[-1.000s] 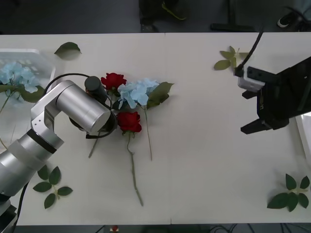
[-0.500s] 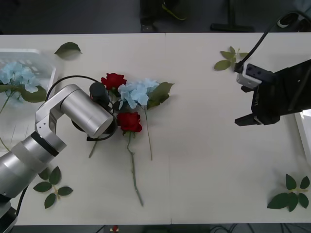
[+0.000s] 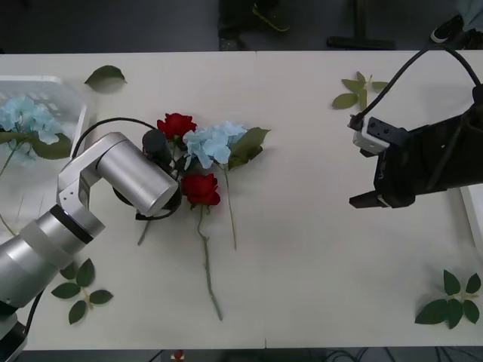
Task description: Place the red flowers into the right box and the blue flowers into the left box. If a person shows an open palm, hand one flower to the person first, then continue sorting.
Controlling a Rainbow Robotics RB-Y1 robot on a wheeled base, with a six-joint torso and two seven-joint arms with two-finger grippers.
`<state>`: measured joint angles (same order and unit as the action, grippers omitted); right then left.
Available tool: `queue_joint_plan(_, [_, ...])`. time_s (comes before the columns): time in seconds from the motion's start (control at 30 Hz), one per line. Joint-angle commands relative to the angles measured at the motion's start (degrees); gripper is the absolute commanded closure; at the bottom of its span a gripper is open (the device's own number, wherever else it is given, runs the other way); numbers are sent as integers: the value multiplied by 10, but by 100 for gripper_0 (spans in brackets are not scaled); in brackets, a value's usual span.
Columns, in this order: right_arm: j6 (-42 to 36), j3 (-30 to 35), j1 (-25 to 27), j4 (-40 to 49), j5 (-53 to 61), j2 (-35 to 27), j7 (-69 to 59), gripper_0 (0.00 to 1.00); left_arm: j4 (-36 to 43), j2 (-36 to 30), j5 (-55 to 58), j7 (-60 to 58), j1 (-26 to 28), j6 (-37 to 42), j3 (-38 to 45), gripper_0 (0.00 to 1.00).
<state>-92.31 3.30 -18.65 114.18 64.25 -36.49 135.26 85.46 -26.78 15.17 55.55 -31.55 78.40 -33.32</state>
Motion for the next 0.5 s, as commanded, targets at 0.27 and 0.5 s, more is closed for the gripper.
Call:
queue_joint_plan(0.27, [1,5,-5,16,6,-22,19,0,1,2,-9,3,-15,7,-3,100])
queue_joint_plan(0.5, [1,5,-5,16,6,-22,19,0,1,3,-9,-2,-15,8,-3,100])
